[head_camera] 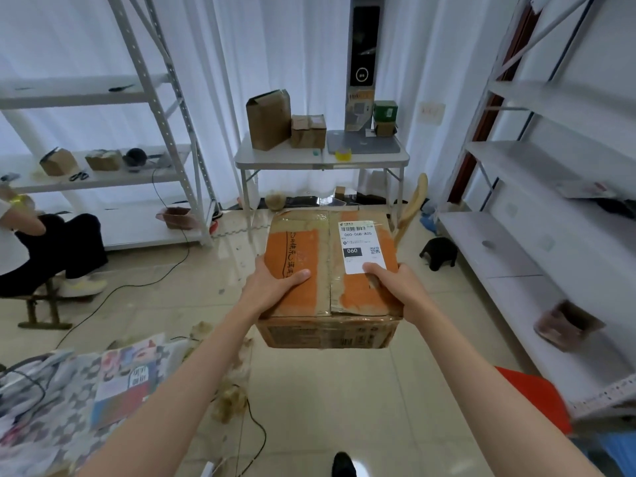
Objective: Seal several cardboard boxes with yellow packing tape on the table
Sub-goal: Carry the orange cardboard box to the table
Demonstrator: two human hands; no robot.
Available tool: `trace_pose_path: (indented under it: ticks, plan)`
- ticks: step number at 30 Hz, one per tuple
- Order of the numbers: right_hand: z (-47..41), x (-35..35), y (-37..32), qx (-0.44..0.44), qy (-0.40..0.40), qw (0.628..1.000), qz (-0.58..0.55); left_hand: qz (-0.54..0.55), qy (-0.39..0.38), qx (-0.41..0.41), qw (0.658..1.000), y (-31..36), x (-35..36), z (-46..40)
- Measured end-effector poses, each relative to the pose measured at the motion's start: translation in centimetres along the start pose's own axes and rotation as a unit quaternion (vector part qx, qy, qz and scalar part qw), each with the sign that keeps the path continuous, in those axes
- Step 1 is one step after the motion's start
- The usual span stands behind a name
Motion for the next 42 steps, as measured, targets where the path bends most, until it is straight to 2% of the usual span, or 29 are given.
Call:
trace_pose_path:
  ticks: [11,20,26,32,42]
  plan:
    - [-15.7,0.6,-12.0,-0.019,-0.031,0.999,0.025,0.018,0.047,0.0,0.999,1.9,0.0,-16.8]
    - [-29.7,7.0,-20.6,-0.009,-0.056,0.997,0.045,0.037,0.057,-0.027,0.997,-2.4,-3.8,-31.7]
    - [-37.9,11.5,-27.5,-0.011,-0.032,0.998,0.045,0.037,0.062,-0.009,0.997,-4.3,-7.7,-43.5]
    - [-44.4,14.1,-31.6,0.003,-0.026,1.0,0.015,0.046,0.042,0.004,0.998,-4.9,-9.0,-53.2]
    - [-57.4,15.3,-36.3,0.041,-0.01,0.999,0.008,0.047,0.011,-0.007,0.999,-7.5,-6.4,-67.4]
Point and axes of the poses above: each hand's wrist, its own z-axis away from the middle knuckle, its own x-axis out of the palm, y = z × x, the point moved 5 cm from there along -z, towards the middle knuckle, and after that the axes turned 14 degrees about x, right-handed, at the moved point
